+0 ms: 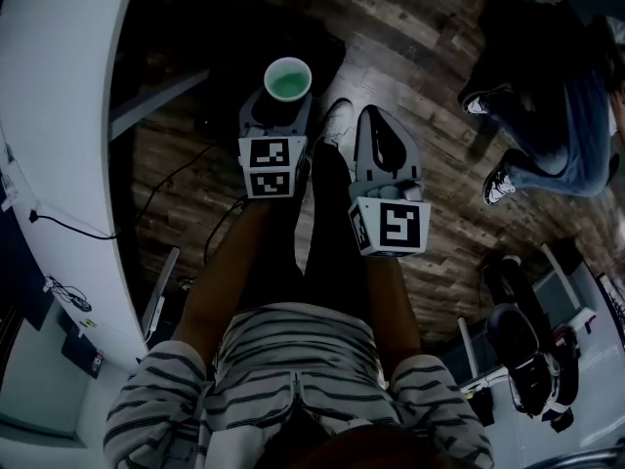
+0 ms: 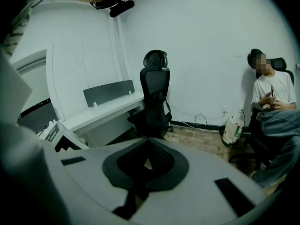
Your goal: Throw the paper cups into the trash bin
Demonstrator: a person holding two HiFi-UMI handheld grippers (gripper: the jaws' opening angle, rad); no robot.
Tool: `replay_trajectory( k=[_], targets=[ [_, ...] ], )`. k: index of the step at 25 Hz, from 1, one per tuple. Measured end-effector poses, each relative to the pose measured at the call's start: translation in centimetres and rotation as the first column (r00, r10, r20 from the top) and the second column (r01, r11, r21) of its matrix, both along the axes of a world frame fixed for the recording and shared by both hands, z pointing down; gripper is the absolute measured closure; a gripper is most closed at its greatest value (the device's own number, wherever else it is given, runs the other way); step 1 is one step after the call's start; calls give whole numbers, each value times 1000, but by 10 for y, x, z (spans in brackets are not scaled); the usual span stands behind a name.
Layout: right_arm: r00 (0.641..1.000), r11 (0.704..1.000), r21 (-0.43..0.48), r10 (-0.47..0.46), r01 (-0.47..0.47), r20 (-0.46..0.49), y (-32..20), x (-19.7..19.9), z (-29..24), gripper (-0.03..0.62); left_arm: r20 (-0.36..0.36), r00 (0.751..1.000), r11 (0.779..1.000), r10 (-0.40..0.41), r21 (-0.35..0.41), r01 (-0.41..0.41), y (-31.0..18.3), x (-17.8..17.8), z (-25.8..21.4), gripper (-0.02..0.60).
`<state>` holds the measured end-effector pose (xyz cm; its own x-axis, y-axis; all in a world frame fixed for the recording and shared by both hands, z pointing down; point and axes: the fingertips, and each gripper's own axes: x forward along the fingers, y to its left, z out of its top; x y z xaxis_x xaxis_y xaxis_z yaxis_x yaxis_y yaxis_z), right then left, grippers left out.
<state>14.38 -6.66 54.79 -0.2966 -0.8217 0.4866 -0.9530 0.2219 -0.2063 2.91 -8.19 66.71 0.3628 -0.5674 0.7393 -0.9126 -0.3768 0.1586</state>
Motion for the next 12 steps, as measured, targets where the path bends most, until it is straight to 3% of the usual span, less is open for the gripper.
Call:
replay_trajectory(
  k=[12],
  targets=[
    [1000,999,-38,-8,8,-7,7,-16,28,585,52,996,995,67,-74,-63,4,-7,70,305]
  ],
)
